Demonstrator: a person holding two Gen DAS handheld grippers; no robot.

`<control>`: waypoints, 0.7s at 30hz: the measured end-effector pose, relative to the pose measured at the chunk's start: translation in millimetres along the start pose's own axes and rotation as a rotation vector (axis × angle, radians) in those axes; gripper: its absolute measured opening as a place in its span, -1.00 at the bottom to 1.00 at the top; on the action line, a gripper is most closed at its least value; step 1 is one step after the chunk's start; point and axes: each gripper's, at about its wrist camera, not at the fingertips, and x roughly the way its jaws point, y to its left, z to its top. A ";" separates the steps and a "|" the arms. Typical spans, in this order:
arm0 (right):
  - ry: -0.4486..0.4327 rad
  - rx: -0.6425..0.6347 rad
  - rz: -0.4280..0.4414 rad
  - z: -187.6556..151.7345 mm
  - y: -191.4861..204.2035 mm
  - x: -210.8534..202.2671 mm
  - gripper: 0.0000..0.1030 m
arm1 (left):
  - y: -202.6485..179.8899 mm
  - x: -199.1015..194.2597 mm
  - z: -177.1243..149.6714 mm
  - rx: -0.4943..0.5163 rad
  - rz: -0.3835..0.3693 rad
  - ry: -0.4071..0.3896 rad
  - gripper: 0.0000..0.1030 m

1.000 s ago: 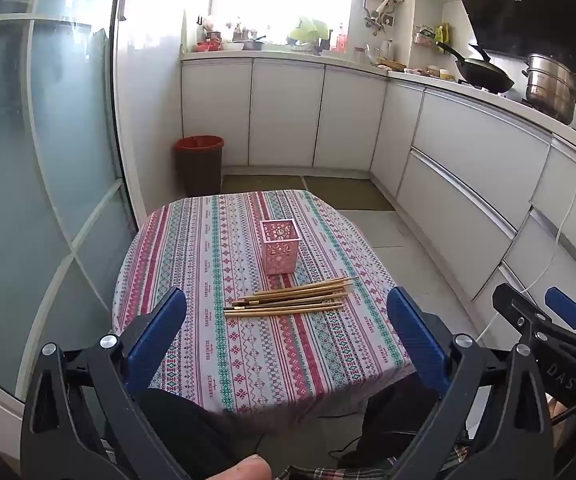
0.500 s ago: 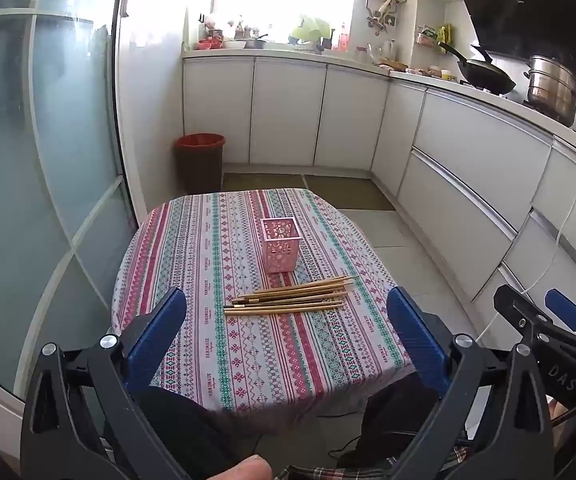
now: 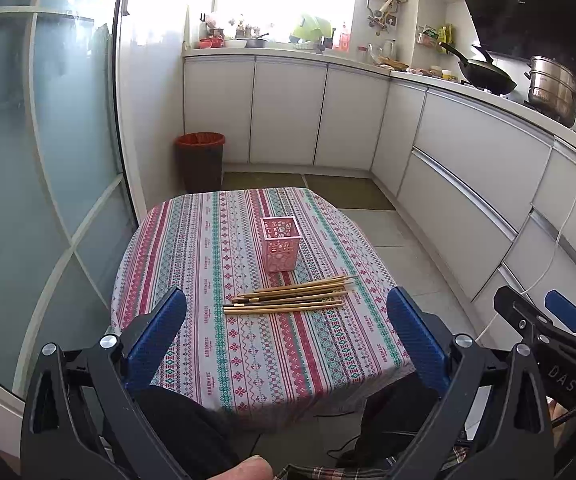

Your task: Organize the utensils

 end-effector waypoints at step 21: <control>0.006 0.000 0.000 0.9 0.5 0.8 0.88 | 5.1 2.0 -0.3 -0.006 0.000 0.006 0.87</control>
